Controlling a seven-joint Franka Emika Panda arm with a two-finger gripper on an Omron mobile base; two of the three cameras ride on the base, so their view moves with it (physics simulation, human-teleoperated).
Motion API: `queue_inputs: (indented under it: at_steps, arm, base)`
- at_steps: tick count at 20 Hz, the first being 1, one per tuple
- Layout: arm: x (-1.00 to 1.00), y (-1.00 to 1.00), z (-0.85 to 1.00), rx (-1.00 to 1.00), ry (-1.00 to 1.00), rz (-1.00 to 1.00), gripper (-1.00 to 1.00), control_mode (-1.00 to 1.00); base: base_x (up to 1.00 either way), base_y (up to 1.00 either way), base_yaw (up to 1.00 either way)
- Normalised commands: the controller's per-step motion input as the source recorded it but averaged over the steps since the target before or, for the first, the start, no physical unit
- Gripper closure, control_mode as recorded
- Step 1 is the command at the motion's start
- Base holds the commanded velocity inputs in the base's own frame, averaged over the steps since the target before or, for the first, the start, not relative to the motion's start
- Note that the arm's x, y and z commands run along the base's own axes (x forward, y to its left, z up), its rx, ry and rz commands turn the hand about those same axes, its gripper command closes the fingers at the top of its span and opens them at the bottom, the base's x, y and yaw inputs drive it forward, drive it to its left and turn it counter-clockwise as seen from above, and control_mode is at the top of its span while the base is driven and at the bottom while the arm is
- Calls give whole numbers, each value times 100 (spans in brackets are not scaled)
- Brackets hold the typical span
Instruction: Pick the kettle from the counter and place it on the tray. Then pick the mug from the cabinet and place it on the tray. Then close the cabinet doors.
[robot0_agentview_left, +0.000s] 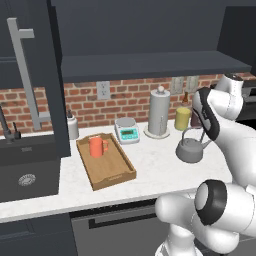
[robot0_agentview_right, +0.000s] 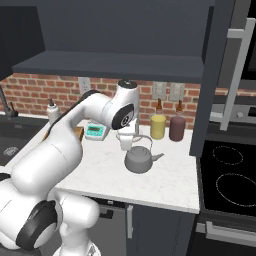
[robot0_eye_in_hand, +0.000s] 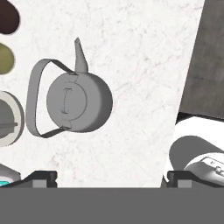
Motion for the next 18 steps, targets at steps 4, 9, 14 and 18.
queue_inputs:
  at_steps: [4,9,14,18]
  arm:
    - [14,-3,-13,0,0,-2,-100,-100]
    - [18,-5,-2,0,0,-1,-100,-100]
    - [18,-10,1,0,0,0,-100,-100]
    - [16,-7,0,0,0,0,-100,-100]
  base:
    - [0,0,0]
    - [0,0,0]
    - [0,0,0]
    - [0,0,0]
